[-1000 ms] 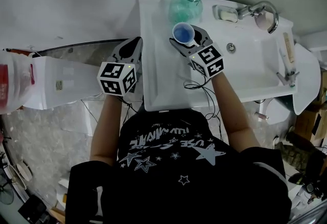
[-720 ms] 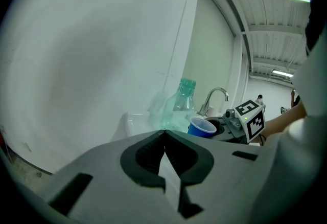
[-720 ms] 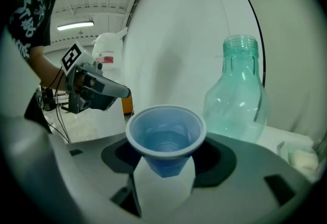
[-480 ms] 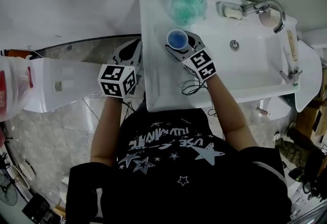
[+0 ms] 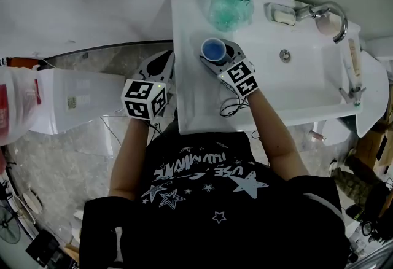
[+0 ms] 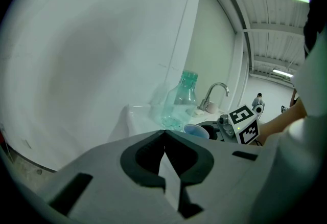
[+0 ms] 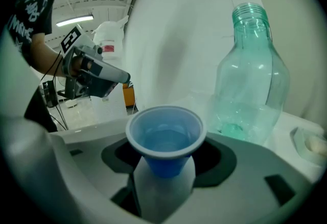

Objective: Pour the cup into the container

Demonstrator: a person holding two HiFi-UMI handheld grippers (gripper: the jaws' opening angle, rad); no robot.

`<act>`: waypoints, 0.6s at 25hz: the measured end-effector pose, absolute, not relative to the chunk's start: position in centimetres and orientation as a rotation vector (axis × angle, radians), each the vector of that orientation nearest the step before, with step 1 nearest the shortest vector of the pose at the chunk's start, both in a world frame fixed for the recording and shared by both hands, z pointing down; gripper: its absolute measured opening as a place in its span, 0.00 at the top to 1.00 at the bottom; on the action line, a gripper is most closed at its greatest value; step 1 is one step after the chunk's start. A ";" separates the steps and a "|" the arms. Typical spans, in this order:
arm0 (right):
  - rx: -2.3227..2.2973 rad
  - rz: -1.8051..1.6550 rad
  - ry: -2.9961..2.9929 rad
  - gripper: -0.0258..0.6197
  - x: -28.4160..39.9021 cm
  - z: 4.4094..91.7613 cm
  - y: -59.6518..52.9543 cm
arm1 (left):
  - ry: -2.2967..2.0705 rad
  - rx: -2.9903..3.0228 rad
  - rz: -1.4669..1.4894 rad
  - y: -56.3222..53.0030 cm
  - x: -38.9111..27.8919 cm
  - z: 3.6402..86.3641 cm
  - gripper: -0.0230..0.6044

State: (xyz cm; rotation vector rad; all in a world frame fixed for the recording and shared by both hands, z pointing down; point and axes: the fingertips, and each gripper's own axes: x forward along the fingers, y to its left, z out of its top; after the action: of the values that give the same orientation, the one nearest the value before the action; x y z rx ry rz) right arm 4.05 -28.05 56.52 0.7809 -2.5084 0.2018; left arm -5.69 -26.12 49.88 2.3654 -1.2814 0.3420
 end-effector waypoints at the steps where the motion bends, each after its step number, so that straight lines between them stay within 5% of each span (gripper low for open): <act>1: 0.784 0.201 -2.508 0.53 4.1 56.6 -28.1 | -1.280 2.365 0.343 -26.0 -5.8 49.9 0.95; 15: 0.851 0.195 -2.481 0.49 4.6 57.4 -29.2 | -1.256 2.361 0.350 -25.9 -5.9 50.5 0.95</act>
State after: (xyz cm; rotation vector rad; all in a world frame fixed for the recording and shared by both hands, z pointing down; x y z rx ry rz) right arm 4.59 -29.21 57.40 0.8510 -2.4812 0.1950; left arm -5.93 -25.93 50.50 2.3612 -1.2559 0.3503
